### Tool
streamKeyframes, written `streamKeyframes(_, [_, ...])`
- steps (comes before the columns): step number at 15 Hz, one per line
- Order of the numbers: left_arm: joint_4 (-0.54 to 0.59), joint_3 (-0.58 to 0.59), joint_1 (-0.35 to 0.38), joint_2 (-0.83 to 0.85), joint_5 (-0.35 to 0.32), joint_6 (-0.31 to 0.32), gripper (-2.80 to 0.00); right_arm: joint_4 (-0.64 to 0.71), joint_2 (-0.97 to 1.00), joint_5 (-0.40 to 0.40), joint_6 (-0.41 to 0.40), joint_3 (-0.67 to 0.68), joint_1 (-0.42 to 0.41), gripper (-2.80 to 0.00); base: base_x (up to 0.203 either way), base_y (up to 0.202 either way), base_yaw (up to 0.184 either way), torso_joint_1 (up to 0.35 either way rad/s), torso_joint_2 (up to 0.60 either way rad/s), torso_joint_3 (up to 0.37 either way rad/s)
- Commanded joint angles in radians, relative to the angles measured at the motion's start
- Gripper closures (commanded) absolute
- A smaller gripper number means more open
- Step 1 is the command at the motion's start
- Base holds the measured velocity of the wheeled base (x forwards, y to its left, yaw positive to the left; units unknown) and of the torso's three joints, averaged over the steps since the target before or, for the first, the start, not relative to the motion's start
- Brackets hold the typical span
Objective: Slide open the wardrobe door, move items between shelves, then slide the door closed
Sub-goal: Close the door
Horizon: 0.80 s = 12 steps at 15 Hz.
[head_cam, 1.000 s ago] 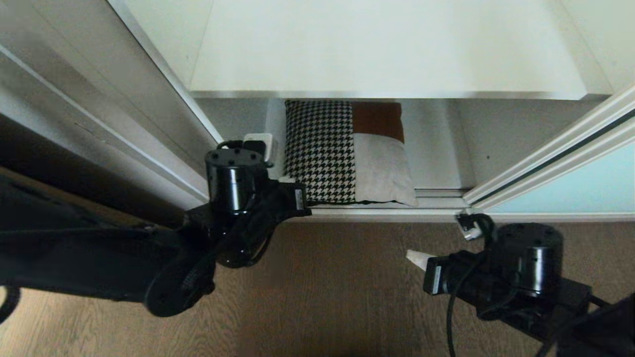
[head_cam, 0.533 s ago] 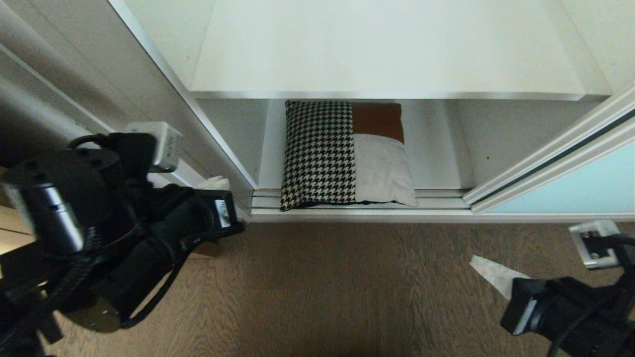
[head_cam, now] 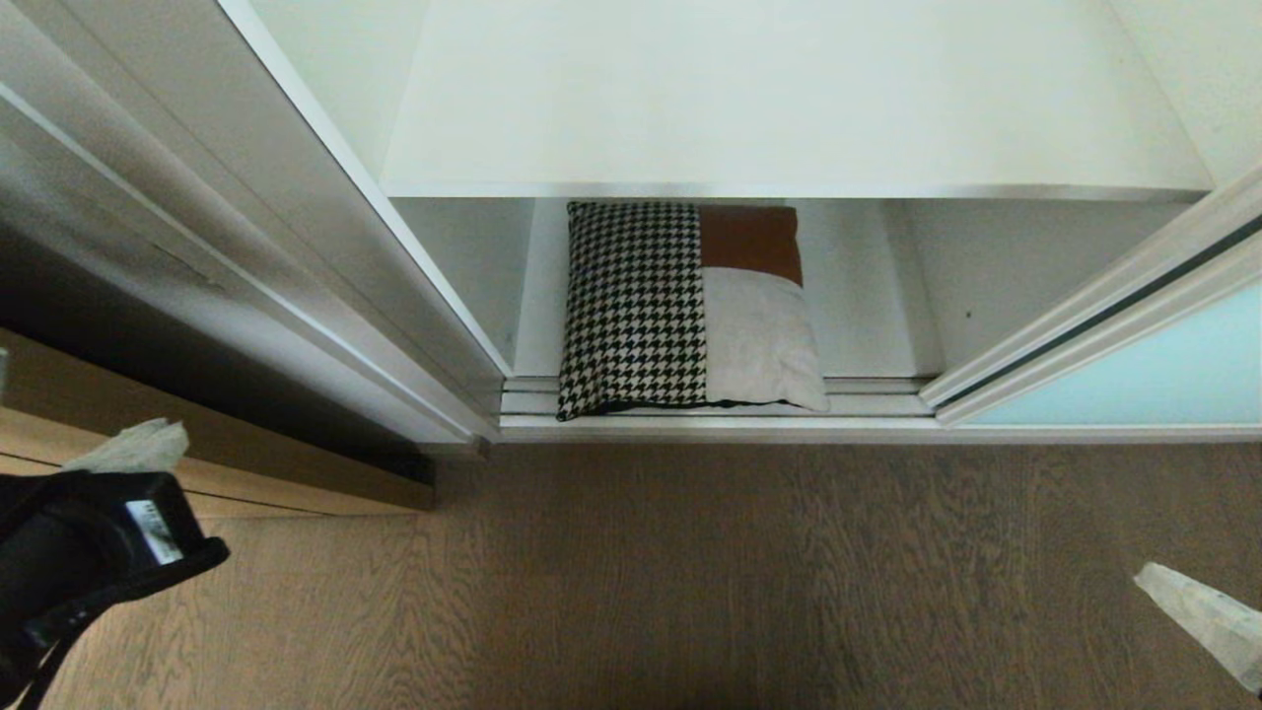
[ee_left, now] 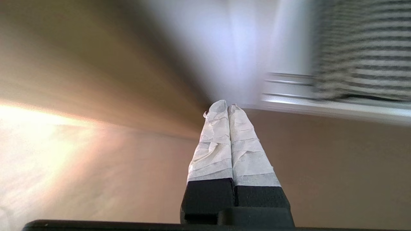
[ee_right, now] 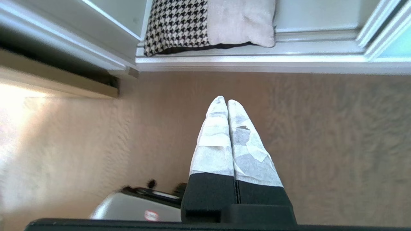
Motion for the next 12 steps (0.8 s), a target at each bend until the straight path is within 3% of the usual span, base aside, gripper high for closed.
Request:
streamKeyframes(1, [0.0, 0.054, 0.092, -0.115, 0.007, 0.006, 0.0, 0.009, -0.097, 0.0, -0.022, 0.018, -0.001, 0.0, 0.0, 0.0, 0.0, 0.0, 0.0, 0.0])
streamKeyframes(6, [0.057, 0.211, 0.301, -0.371, -0.01, 0.02, 0.0, 0.047, -0.167, 0.064, -0.009, 0.032, 0.007, 0.0, 0.0, 0.0, 0.0, 0.0, 0.0, 0.0])
streamKeyframes(10, [0.132, 0.325, 0.373, -0.572, -0.032, 0.026, 0.0, 0.089, -0.211, 0.1, 0.017, 0.042, 0.007, 0.0, 0.0, 0.0, 0.0, 0.0, 0.0, 0.0])
streamKeyframes(12, [0.22, 0.354, 0.426, -0.704, -0.042, 0.068, 0.0, 0.121, -0.239, 0.118, 0.048, 0.039, 0.007, 0.0, 0.0, 0.0, 0.0, 0.0, 0.0, 0.0])
